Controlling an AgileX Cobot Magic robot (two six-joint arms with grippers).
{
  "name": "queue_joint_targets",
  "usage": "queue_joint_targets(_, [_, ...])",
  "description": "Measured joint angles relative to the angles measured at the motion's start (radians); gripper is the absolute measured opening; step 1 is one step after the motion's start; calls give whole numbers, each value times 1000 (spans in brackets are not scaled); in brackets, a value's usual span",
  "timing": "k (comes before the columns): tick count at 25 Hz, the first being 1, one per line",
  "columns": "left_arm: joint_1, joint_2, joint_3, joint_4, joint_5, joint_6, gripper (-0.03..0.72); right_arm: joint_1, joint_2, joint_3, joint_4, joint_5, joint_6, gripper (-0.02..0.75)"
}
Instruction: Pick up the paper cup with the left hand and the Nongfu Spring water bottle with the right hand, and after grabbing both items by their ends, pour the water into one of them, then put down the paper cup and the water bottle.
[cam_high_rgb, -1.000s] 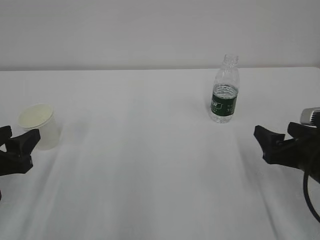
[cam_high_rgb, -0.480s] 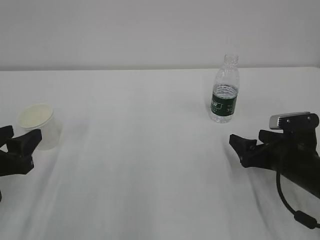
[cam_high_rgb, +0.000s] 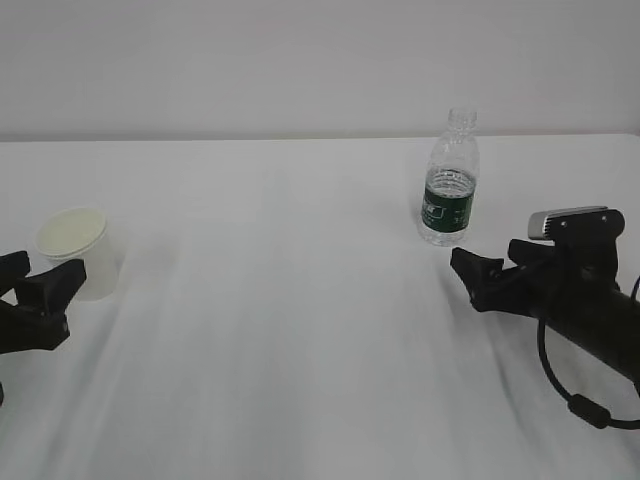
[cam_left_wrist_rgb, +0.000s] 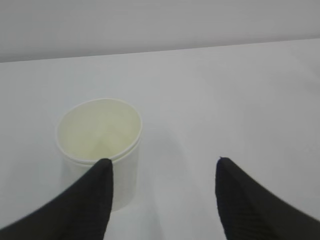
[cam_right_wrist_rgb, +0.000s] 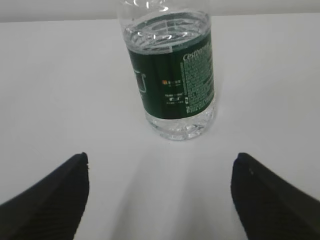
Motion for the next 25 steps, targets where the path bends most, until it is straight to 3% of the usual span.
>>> queue_joint_targets(17, [0,0,0,6,0,0,461,0,15,-123,-1,0,1,672])
queue_joint_targets(25, [0,0,0,10,0,0,461,0,131,-204,-11,0,20,672])
